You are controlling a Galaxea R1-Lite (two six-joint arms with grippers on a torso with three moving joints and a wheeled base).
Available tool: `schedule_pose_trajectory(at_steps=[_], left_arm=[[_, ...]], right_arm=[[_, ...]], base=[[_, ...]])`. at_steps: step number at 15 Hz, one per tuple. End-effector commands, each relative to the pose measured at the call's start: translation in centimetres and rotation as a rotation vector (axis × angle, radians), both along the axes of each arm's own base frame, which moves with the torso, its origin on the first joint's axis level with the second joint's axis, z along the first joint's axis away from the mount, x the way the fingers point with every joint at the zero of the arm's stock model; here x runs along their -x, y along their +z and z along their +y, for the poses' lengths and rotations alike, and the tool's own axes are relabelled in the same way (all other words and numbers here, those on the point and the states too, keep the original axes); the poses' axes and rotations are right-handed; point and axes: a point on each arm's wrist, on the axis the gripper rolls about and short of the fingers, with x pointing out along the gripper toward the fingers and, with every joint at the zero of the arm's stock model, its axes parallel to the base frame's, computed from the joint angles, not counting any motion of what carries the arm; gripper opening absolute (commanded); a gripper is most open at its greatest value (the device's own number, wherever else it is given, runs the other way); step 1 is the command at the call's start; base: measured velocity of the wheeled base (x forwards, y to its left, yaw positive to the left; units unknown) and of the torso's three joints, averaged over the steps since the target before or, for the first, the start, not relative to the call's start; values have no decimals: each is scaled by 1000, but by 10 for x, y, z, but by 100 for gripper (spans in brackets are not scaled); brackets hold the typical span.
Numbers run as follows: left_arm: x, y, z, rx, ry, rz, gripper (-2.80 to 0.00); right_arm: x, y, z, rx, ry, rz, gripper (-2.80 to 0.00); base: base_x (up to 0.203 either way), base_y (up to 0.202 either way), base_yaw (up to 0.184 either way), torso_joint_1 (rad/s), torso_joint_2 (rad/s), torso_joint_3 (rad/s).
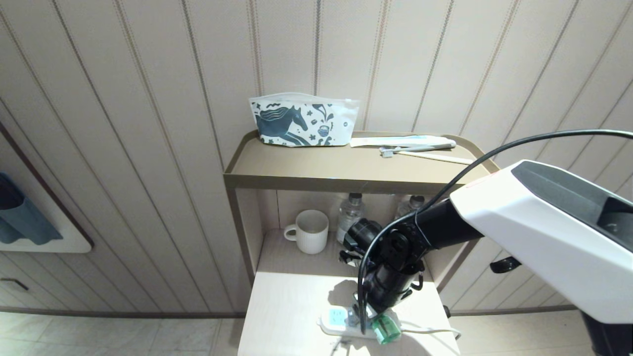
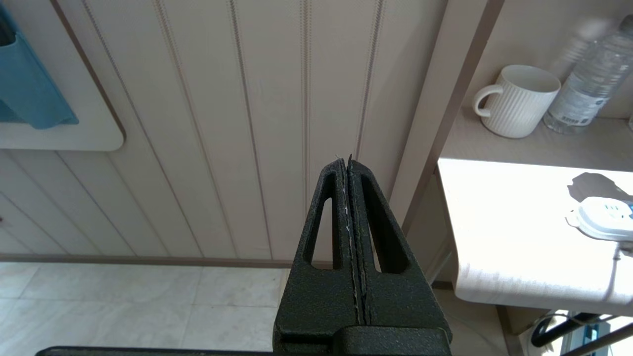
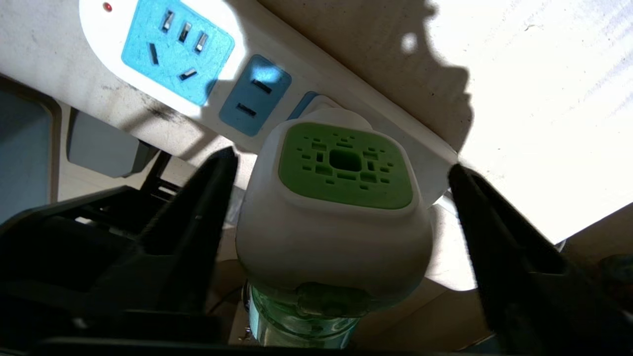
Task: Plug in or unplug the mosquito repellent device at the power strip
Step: Hold the socket with your left hand and unplug it with your right hand
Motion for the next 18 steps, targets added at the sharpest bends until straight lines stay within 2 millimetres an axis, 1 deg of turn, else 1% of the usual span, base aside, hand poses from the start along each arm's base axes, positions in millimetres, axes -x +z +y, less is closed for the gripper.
schedule_pose_trajectory(at_steps=[1,9,12,13,15,16,17,18], left_arm=[[0,0,0,0,0,2,-280],[0,1,0,-12,0,-4,-280],[1,4,0,-21,4,-17,-280],[4,15,0,-29,4,-47,-280],[11,62,0,-12,1,-107,-280],[8,84,0,13,-5,-98,-280],[-5,104,-1,36,-25,-39,-280],[-21,117,-1,47,-52,32,-280]], right_arm=[[1,0,-1,3,4,6,-280],[5,0,0,6,15,11,-280],[6,8,-2,-4,12,-7,-280],[6,11,-3,-8,10,-13,-280],[8,14,-1,-12,15,-17,-280],[9,15,0,-13,21,-18,-280],[11,18,0,-17,24,-23,-280],[15,20,2,-20,33,-25,-280]], base=[[0,0,0,0,0,0],[0,0,0,0,0,0],[0,0,0,0,0,0],[0,0,0,0,0,0],[0,0,0,0,0,0],[0,0,0,0,0,0],[0,0,0,0,0,0],[0,0,0,0,0,0]])
